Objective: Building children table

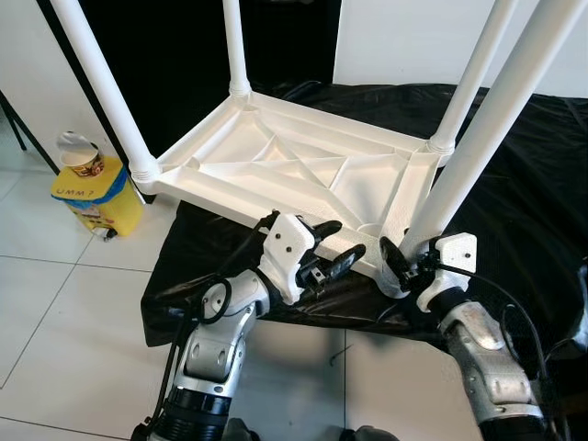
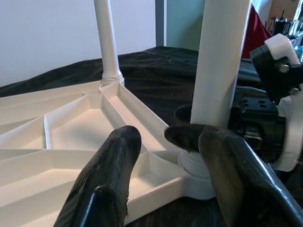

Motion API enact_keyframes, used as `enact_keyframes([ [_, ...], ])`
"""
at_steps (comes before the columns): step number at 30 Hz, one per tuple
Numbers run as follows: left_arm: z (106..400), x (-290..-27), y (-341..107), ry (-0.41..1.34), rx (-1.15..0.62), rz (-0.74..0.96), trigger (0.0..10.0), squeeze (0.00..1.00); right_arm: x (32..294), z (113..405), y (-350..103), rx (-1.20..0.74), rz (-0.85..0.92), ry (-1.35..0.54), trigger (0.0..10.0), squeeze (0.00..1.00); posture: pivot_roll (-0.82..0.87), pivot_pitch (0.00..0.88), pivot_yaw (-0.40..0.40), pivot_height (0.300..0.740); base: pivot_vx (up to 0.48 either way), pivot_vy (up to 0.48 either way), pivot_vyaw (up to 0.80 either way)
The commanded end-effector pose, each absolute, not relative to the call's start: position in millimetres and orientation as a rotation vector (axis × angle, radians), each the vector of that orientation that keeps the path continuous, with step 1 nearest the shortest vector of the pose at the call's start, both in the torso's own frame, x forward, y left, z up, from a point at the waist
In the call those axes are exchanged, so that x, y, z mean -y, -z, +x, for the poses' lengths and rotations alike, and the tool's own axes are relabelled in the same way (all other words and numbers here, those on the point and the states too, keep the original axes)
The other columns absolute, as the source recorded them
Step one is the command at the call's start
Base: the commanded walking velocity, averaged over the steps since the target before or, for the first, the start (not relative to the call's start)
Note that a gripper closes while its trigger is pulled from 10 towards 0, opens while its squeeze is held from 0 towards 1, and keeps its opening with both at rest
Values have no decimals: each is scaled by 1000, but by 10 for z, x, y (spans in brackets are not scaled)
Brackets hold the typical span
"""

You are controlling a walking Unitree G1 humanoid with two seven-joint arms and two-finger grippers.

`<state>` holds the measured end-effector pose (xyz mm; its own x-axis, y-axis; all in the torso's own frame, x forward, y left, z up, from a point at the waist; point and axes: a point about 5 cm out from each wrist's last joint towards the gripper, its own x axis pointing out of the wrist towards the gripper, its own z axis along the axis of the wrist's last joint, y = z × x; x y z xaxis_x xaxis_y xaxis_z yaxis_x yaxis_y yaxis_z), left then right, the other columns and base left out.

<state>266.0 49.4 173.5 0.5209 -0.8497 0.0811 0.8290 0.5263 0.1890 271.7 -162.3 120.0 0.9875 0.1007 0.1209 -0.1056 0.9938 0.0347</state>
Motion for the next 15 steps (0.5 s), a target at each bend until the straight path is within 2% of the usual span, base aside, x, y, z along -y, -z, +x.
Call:
enact_keyframes([
  [1,2710,-483,-1702,905,144,132,10000,0,1720,2681,-1011,22,53,45,10000,0,-32,63,14,740,0,0,0],
  [3,2700,-407,-1670,913,115,113,10000,0,1669,2690,-947,-18,89,190,10000,0,-36,55,9,740,0,0,0],
  [5,2700,-397,-1662,911,107,110,10000,0,1610,2698,-937,-25,101,214,10000,0,-36,55,9,740,0,0,0],
  [8,2690,-373,-1648,909,105,113,10000,0,1549,2711,-1012,22,89,191,10000,0,-41,44,3,740,0,0,0],
  [15,2718,-335,-1661,892,114,121,10000,0,1598,2697,-1099,91,58,169,10000,0,-63,26,2,740,0,0,0],
])
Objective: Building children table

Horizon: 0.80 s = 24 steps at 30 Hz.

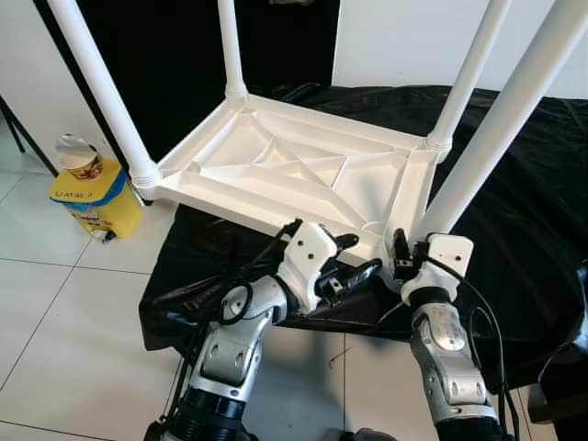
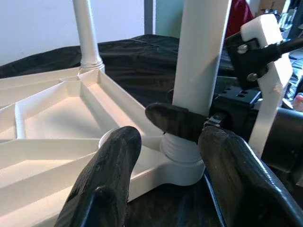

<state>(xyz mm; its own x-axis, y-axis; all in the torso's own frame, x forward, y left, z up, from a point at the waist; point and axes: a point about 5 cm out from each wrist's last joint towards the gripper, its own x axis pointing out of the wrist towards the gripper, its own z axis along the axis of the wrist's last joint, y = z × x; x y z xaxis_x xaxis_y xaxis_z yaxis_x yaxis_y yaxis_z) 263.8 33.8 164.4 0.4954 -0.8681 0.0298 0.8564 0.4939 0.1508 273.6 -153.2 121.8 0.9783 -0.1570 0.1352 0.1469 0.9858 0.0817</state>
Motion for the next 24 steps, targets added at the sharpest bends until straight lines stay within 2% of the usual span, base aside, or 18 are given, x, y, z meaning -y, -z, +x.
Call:
enact_keyframes([
  [1,2718,-335,-1661,892,114,121,10000,0,1598,2697,-1099,91,58,169,10000,0,-63,26,2,740,0,0,0],
  [4,2732,-332,-1651,890,128,136,10000,0,1616,2685,-1155,129,50,129,10000,27,-84,21,3,740,0,0,0],
  [5,2738,-328,-1663,890,141,134,10000,0,1643,2679,-1194,149,47,116,10000,957,-90,16,-1,740,0,0,0],
  [7,2738,-328,-1663,890,141,134,10000,0,1643,2679,-1194,149,47,116,10000,957,-90,16,-1,740,0,0,0],
  [8,2740,-324,-1673,890,150,131,10000,0,1663,2676,-1217,161,46,112,10000,1000,-90,16,-1,740,0,0,0],
  [14,2731,-354,-1690,918,200,164,10000,0,1683,2667,-1254,182,61,45,10000,1000,-77,0,-29,740,0,0,0],
  [18,2697,-391,-1688,950,182,96,10000,0,1722,2623,-1270,193,35,-59,10000,1000,-73,0,-46,740,0,0,0],
  [19,2664,-380,-1649,972,164,83,10000,0,1772,2597,-1266,187,18,-106,10000,0,-72,0,-47,740,0,0,0],
  [24,2619,-360,-1627,1003,160,65,10000,0,1820,2545,-1259,169,12,-211,10000,0,-70,0,-49,740,0,0,0],
])
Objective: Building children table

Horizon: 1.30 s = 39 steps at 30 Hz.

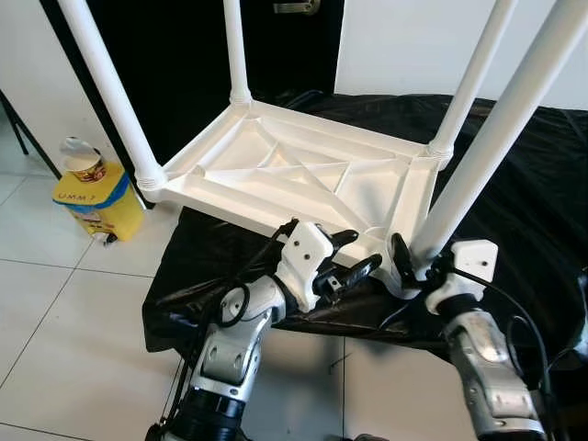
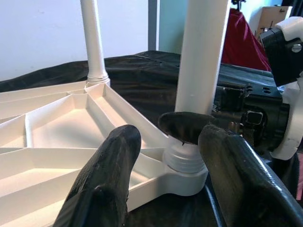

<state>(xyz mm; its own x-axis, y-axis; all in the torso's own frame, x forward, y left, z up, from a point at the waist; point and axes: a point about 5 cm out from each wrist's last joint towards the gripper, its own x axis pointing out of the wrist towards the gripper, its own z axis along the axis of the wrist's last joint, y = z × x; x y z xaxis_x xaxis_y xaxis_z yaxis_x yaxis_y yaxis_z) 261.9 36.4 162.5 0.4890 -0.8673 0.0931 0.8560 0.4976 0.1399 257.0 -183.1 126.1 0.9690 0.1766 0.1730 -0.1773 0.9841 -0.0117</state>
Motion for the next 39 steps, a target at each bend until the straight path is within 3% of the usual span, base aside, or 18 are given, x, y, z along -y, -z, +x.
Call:
enact_keyframes([
  [1,2609,-359,-1614,1012,157,67,10000,0,1830,2532,-1250,160,4,-241,10000,0,-70,0,-49,740,0,0,0],
  [11,2597,-391,-1574,1048,137,97,10000,0,1997,2623,-1243,118,-104,-410,10000,0,-63,0,-45,740,0,0,0],
  [12,2601,-398,-1574,1047,135,105,10000,0,2016,2655,-1228,111,-116,-421,9451,0,-53,0,-46,740,0,0,0],
  [13,2603,-404,-1574,1046,135,110,10000,0,2028,2678,-1211,106,-125,-423,2941,0,-44,0,-48,740,0,0,0],
  [15,2603,-409,-1574,1045,134,113,10000,0,2035,2690,-1200,104,-129,-424,2941,0,-42,0,-49,740,0,0,0],
  [16,2601,-414,-1576,1042,135,116,10000,0,2032,2693,-1186,102,-134,-428,0,0,-34,0,-48,740,0,0,0],
  [31,2558,-457,-1563,1037,120,105,10000,0,1953,2634,-1068,87,-93,-421,0,0,-26,0,-47,740,0,0,0],
  [32,2555,-466,-1556,1032,117,107,10000,0,1925,2615,-1057,86,-73,-392,10000,0,-24,0,-44,740,0,0,0],
  [39,2535,-467,-1543,1026,105,106,10000,0,1832,2634,-1038,85,13,-191,10000,0,-19,0,-36,740,0,0,0],
])
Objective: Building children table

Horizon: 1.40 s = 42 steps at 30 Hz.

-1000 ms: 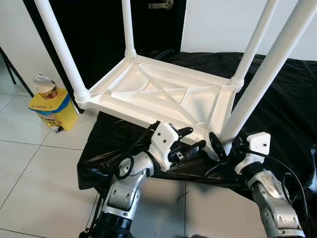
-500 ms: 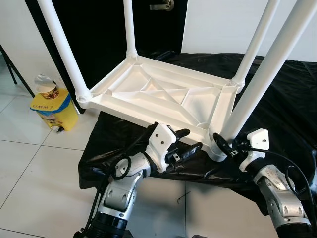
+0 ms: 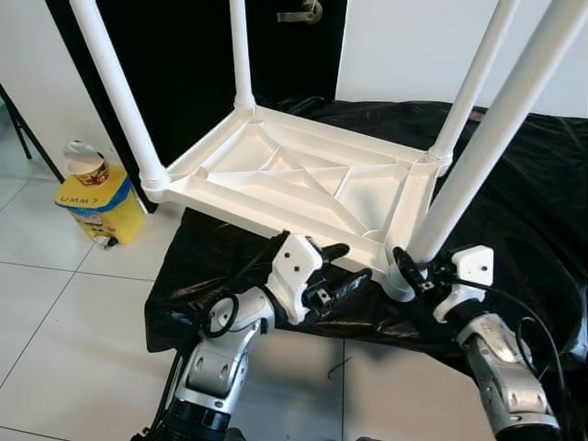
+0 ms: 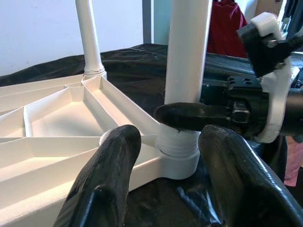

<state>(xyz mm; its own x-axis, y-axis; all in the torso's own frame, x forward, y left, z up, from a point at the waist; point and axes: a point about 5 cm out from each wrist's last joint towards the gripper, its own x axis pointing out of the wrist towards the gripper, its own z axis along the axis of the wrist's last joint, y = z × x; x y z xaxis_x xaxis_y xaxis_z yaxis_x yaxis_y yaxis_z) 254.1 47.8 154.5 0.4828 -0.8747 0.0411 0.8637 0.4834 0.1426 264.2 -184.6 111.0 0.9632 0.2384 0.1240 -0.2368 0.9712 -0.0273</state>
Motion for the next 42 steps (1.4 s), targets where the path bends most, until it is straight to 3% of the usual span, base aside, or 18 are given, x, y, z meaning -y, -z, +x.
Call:
enact_keyframes([
  [1,2535,-467,-1543,1026,105,106,10000,0,1832,2634,-1038,85,13,-191,10000,0,-19,0,-36,740,0,0,0],
  [8,2584,-492,-1551,1005,105,138,10000,0,1785,2675,-1057,95,52,-12,10000,0,-9,0,-35,740,0,0,0],
  [13,2616,-493,-1579,993,117,141,10000,0,1768,2683,-975,32,67,229,10000,0,-4,0,-34,740,0,0,0],
  [30,2645,-473,-1600,1005,129,156,10000,0,1613,2734,-1044,61,61,196,10000,0,-1,0,-36,740,0,0,0],
  [40,2637,-448,-1591,1014,130,154,10000,0,1650,2743,-1140,114,37,118,10000,0,-9,0,-41,740,0,0,0],
  [41,2634,-449,-1589,1014,130,153,10000,0,1678,2742,-1149,118,30,108,10000,157,-8,0,-43,740,0,0,0],
  [42,2631,-452,-1587,1013,130,153,10000,0,1700,2743,-1160,125,24,90,10000,1000,-7,0,-44,740,0,0,0],
])
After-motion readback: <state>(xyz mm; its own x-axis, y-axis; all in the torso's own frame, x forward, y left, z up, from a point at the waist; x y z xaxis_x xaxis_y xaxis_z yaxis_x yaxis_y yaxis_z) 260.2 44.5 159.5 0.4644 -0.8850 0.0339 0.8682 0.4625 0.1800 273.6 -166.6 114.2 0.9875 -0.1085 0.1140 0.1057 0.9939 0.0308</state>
